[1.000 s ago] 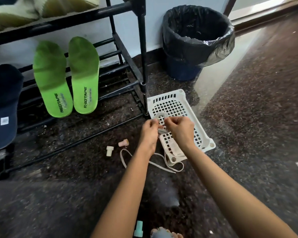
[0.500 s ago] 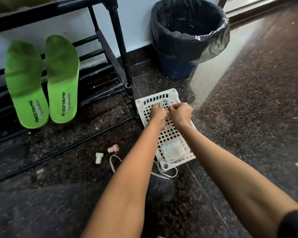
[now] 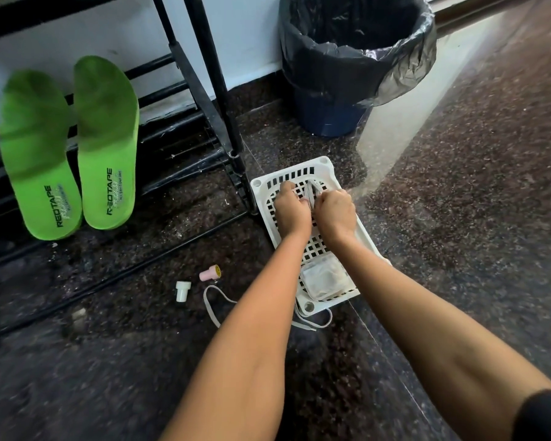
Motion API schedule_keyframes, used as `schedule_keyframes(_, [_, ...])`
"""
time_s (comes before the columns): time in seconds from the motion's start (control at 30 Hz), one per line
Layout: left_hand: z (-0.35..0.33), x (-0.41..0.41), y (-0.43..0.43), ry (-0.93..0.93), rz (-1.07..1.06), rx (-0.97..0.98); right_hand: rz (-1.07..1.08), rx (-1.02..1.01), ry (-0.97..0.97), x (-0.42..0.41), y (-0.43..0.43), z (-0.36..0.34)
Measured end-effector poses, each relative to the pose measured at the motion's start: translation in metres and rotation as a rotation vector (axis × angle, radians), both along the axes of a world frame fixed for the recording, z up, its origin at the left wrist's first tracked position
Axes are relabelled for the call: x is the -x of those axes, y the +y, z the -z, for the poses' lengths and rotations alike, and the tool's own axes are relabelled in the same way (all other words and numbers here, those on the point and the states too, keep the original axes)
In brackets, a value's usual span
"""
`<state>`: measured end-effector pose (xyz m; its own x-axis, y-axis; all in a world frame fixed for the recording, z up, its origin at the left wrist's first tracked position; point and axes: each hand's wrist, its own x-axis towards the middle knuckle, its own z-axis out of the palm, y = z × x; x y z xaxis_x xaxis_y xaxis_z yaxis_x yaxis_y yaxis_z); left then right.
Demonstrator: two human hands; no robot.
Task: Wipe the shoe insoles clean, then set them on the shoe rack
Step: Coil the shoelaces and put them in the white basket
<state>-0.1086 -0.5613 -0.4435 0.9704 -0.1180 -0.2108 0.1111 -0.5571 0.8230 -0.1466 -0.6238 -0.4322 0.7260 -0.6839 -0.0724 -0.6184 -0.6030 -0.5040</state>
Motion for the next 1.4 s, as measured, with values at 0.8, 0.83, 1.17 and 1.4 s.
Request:
schedule_keyframes(0.8, [0.006,0.012,0.009,-0.321,0.382,-0.163,0.085,-0.059,0.114,-0.003,-0.025,-0.002])
schedule_keyframes(0.83, [0.006,0.012,0.009,-0.317,0.386,-0.164,0.095,-0.075,0.101,-0.003,-0.027,-0.003])
schedule_keyframes(1.17, [0.003,0.009,0.007,-0.262,0.411,-0.200,-0.105,-0.189,-0.155,-0.005,-0.044,-0.008])
schedule_keyframes(1.4, [0.004,0.007,0.007,-0.238,0.419,-0.188,-0.043,-0.178,-0.059,-0.017,-0.047,-0.010])
